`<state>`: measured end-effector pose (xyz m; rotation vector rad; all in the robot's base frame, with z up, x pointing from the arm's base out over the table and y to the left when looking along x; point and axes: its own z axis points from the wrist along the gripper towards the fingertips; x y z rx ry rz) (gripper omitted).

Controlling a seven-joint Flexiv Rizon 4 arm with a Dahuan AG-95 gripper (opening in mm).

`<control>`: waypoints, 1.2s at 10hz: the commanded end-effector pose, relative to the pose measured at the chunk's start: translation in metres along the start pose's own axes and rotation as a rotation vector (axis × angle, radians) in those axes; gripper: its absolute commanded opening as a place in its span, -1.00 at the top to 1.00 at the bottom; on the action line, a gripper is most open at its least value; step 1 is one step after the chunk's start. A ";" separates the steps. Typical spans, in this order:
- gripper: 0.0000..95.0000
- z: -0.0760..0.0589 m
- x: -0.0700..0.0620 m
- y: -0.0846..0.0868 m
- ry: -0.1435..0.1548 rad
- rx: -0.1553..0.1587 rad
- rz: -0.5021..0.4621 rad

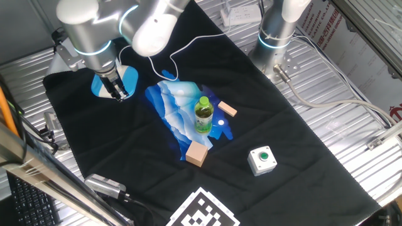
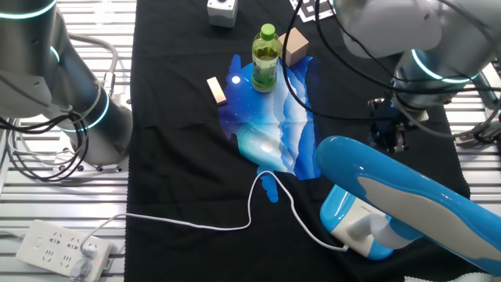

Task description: Turn on the desk lamp by pressing the button

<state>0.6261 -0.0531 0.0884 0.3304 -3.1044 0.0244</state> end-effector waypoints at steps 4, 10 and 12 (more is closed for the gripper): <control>1.00 0.003 0.007 -0.012 -0.004 -0.006 -0.014; 1.00 0.012 0.011 -0.025 -0.007 -0.008 -0.031; 1.00 0.017 0.009 -0.029 -0.007 -0.008 -0.037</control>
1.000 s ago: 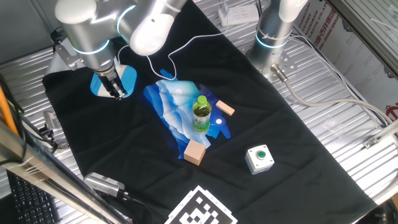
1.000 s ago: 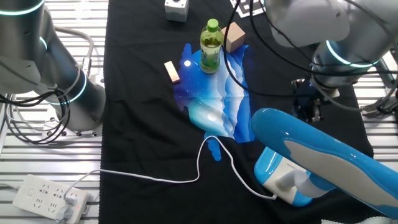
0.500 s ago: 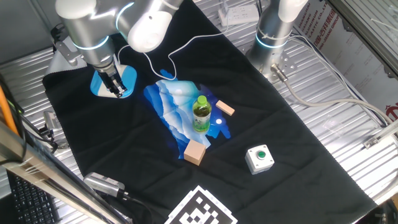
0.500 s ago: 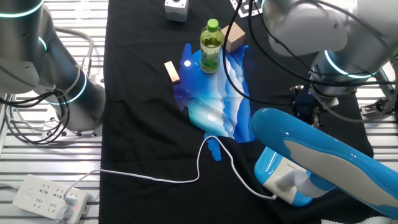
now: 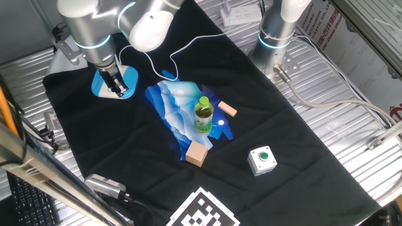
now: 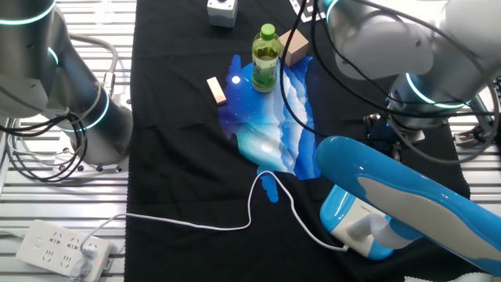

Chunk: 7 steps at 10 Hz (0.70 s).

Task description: Turn on the desk lamp by pressing the button

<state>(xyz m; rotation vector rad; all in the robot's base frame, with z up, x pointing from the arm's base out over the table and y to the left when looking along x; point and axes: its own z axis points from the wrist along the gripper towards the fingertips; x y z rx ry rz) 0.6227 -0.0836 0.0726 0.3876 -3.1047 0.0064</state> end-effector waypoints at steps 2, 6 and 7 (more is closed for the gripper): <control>1.00 0.007 -0.002 -0.003 0.002 0.001 -0.007; 1.00 0.013 -0.005 -0.008 0.002 0.003 -0.015; 1.00 0.014 -0.005 -0.010 0.003 0.003 -0.015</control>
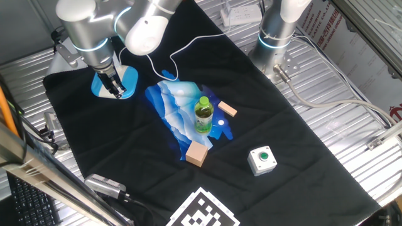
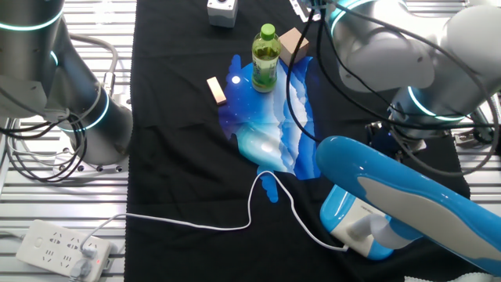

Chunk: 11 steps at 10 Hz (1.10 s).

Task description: Turn on the desk lamp by pressing the button

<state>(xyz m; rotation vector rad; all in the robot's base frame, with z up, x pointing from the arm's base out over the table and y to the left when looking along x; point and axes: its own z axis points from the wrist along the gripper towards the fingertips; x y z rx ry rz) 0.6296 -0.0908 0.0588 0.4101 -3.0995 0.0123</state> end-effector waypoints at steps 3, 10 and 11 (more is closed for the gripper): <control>1.00 0.000 0.002 -0.009 0.001 -0.005 -0.013; 1.00 0.004 0.006 -0.020 0.000 -0.005 -0.035; 1.00 0.005 0.006 -0.021 0.000 -0.004 -0.036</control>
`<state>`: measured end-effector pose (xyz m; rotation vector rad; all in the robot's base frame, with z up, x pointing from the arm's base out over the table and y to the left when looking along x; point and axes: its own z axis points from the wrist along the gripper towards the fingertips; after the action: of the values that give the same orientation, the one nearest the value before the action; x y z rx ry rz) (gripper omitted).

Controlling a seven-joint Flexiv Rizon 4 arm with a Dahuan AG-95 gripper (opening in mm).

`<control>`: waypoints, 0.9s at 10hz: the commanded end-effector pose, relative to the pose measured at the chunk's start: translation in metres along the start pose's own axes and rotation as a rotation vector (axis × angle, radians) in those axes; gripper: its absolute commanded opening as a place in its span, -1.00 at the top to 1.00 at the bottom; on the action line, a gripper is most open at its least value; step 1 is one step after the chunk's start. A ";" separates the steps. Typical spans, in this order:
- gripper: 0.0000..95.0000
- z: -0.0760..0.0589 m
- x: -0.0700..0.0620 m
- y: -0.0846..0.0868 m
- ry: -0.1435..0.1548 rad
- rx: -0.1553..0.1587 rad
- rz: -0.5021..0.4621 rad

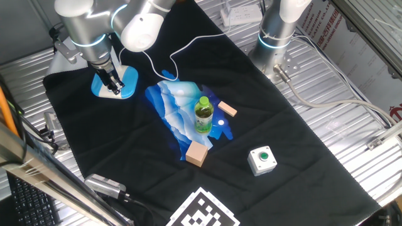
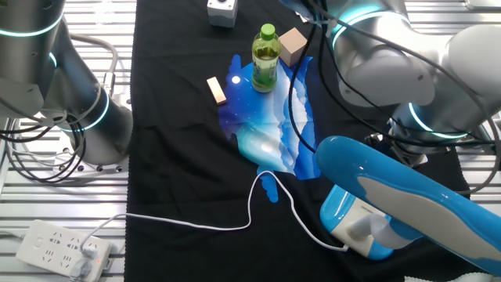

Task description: Turn on the desk lamp by pressing the button

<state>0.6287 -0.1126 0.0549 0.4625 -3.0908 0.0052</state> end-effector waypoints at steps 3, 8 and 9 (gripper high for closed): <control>1.00 0.004 -0.004 -0.002 0.002 0.005 -0.007; 1.00 0.004 -0.004 -0.002 0.005 0.006 -0.019; 1.00 0.004 -0.003 -0.002 0.006 0.008 -0.020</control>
<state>0.6319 -0.1132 0.0512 0.4966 -3.0794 0.0182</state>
